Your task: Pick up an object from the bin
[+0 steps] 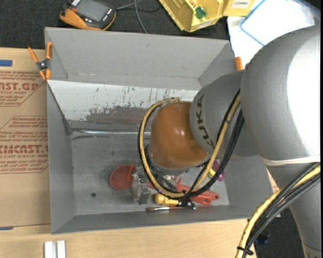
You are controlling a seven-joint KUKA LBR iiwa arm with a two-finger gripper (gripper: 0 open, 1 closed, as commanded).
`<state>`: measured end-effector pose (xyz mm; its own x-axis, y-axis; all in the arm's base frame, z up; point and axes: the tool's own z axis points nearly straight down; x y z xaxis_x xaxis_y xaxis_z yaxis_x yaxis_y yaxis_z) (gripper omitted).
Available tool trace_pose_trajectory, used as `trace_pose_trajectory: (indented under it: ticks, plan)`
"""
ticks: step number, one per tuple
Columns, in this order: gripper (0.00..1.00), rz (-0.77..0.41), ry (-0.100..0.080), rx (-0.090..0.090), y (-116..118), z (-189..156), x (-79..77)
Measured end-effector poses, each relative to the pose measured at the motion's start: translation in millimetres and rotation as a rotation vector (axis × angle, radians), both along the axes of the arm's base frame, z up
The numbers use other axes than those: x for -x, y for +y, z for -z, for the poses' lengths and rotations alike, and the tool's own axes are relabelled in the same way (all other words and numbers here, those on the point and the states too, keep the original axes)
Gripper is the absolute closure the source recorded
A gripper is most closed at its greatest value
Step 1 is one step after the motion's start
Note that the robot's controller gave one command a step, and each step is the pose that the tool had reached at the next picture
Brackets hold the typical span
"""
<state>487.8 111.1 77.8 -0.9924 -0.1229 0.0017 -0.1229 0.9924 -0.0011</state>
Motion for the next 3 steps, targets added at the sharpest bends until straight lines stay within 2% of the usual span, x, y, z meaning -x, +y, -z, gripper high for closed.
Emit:
trace_pose_trajectory:
  ticks: [1, 2, 3]
  plan:
    - [1.0, -0.005, -0.013, 0.001, -16, -14, -25.8]
    - [1.0, -0.034, 0.004, -0.001, 8, -26, -0.9]
    - [1.0, -0.003, -0.006, 0.001, 15, -17, -20.9]
